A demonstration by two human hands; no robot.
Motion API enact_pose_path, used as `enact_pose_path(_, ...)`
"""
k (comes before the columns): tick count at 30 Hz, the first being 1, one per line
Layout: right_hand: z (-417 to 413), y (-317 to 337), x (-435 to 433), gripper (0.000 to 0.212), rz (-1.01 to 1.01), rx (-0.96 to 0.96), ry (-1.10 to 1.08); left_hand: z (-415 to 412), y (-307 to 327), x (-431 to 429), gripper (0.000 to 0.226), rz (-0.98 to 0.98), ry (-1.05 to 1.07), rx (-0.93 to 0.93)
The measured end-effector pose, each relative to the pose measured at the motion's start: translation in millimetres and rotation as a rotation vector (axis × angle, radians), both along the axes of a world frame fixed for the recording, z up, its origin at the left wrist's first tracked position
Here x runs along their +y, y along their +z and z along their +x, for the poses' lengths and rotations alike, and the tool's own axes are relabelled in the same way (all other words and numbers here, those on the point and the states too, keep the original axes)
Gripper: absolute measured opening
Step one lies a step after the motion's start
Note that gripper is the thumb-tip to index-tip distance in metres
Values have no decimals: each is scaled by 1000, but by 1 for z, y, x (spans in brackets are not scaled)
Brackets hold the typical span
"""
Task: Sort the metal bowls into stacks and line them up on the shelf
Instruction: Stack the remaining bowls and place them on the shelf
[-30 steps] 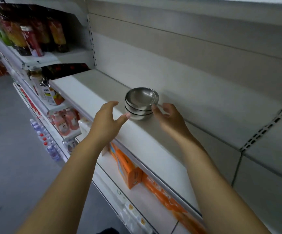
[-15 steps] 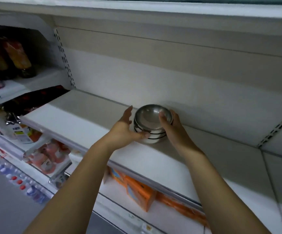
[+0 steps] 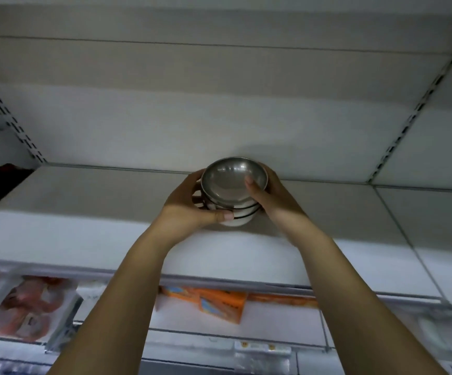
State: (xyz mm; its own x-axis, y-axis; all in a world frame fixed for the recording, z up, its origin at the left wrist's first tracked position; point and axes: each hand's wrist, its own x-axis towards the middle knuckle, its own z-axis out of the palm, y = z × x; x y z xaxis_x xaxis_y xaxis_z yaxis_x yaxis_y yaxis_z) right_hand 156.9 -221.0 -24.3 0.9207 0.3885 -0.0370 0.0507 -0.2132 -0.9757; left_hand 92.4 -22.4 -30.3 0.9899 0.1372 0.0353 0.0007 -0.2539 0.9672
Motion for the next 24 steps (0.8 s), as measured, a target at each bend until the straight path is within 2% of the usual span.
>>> enact_pose_path(2, -4, 6, -6, 34, 17, 10, -24, 2, 5, -3, 90, 2, -32, -6)
enact_pose_path(3, -7, 9, -10, 37, 30, 11, -32, 4, 7, -5, 90, 3, -51, -7)
enact_pose_path(6, -14, 11, -28, 65, 106, 34, -81, 10, 9, -11, 97, 7, -120, -1)
enact_pose_path(9, -27, 11, -53, 76, 167, 46, -145, 16, 9, -27, 93, -11, -170, -1)
enact_pose_path(15, -59, 11, -113, 37, 158, -5, -263, 17, 6, -84, 84, 1, -295, -24)
enact_pose_path(17, -71, 12, -134, 34, 169, -11, -298, 17, 7, -107, 82, 8, -337, -34)
enact_pose_path(20, -87, 11, -167, 40, 215, -3, -385, 16, 8, -144, 84, 6, -405, -60)
enact_pose_path(24, -111, 8, -214, 65, 228, -27, -534, 8, 8, -208, 89, -38, -496, -60)
